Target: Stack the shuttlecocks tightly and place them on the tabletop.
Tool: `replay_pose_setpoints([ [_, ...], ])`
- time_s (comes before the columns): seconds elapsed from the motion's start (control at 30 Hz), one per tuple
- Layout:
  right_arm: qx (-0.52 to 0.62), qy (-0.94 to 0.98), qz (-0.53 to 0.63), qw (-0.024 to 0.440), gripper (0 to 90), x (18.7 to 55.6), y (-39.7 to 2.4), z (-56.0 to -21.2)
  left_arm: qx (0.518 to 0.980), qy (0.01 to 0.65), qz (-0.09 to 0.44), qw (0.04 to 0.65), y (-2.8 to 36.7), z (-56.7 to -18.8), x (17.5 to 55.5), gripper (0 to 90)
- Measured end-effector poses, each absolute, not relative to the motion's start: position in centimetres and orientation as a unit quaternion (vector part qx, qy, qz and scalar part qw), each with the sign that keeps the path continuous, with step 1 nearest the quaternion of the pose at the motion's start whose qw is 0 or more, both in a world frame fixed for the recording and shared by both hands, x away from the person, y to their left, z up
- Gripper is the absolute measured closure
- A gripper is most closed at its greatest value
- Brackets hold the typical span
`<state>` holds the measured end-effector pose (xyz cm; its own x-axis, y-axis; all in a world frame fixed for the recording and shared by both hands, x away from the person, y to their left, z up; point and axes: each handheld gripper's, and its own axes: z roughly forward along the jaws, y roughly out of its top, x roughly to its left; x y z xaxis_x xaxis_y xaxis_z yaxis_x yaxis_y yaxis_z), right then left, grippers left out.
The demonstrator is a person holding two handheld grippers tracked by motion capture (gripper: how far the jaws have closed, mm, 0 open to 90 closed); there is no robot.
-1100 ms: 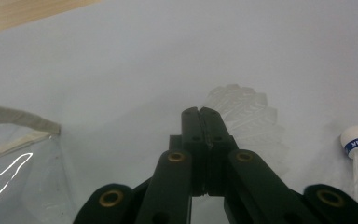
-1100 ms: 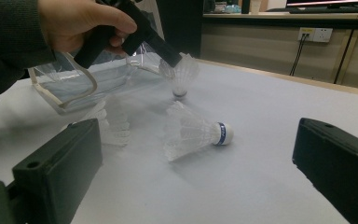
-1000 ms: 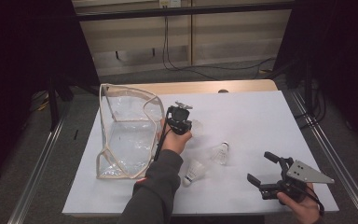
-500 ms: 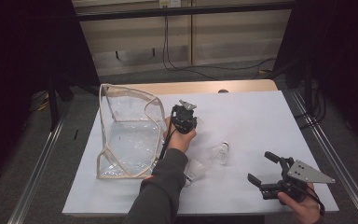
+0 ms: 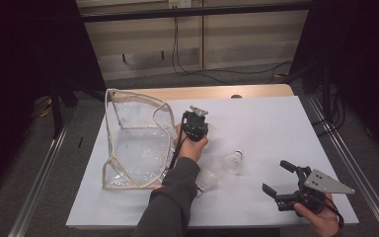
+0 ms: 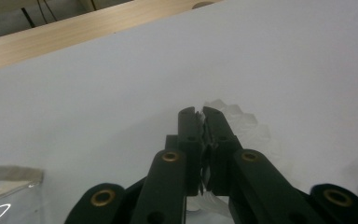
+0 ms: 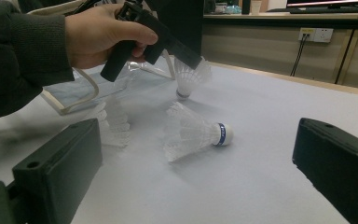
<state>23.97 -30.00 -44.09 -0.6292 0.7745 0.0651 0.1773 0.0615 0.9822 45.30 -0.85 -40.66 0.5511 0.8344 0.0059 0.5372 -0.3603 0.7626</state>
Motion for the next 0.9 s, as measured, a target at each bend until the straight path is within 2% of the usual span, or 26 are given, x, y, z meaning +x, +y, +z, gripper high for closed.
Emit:
replay_pose_setpoints([
  [0.9,0.349,0.683,0.59,0.253,0.7,23.9,-30.0,-44.1,0.81,0.447,0.238,0.296,0.8,-39.9,45.3,90.0],
])
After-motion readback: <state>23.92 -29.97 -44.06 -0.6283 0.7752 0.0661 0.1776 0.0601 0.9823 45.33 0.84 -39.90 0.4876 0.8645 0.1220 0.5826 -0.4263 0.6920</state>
